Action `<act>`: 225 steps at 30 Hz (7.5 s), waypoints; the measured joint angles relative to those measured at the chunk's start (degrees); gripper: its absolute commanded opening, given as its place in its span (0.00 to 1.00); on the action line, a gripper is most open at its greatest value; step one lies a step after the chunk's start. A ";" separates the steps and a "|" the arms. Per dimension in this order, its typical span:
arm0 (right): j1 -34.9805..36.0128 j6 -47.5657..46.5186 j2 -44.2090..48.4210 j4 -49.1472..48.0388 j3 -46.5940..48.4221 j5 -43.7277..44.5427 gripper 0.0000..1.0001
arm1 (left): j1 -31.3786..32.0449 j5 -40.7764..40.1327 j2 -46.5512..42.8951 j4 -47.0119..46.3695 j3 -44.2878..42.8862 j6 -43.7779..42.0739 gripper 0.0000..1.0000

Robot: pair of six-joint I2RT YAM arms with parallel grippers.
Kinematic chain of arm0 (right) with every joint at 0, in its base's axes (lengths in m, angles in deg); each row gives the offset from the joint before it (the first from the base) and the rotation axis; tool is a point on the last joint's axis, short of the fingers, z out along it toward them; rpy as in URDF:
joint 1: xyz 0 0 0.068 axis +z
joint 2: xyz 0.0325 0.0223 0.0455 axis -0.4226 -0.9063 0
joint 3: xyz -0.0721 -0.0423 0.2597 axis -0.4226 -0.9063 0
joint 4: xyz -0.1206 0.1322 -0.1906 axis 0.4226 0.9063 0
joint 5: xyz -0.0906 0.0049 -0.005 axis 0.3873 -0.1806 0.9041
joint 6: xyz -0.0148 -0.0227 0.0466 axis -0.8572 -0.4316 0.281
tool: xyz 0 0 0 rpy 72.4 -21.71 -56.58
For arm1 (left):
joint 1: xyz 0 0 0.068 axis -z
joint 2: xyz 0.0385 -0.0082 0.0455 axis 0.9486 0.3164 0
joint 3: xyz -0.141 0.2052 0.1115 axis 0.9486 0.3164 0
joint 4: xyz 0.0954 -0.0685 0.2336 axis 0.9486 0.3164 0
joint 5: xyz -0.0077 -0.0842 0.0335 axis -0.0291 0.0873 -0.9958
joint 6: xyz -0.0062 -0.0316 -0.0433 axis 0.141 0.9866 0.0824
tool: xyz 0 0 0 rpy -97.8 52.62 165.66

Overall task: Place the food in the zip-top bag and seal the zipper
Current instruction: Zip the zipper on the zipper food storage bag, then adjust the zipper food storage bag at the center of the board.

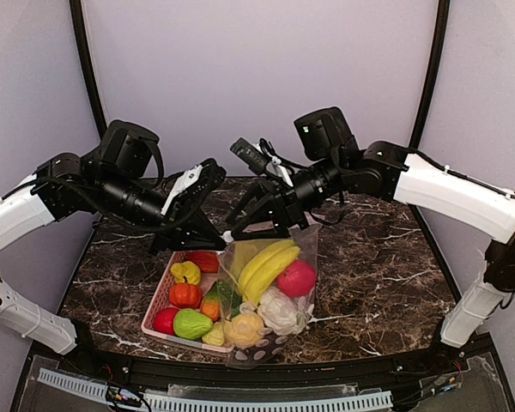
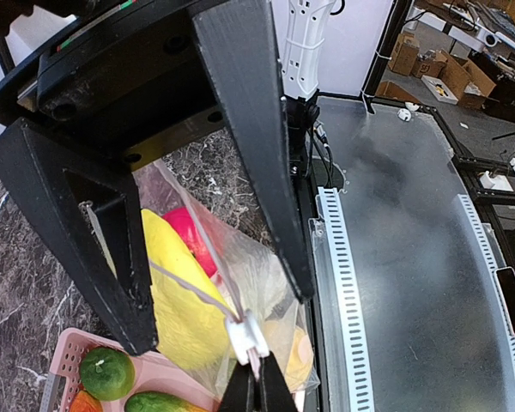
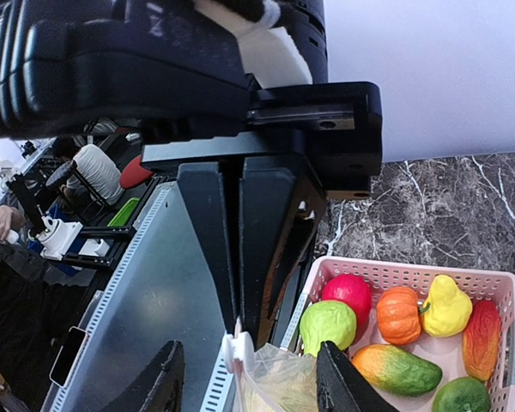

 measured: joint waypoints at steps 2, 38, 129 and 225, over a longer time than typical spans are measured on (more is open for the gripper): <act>0.15 -0.09 0.00 0.02 -0.02 -0.13 0.45 | 0.00 0.00 0.00 0.00 0.00 0.02 0.01; 2.84 -0.81 4.63 -3.85 -6.64 8.85 0.00 | 0.39 -2.43 1.18 -0.61 -0.24 2.03 0.01; -12.00 13.57 23.12 -1.05 -21.94 29.16 0.85 | -2.69 -0.42 -2.97 -2.27 2.82 3.52 0.01; -29.29 14.21 41.24 -18.58 -44.85 11.34 0.26 | -2.71 -4.48 -4.66 -9.31 7.61 6.14 0.01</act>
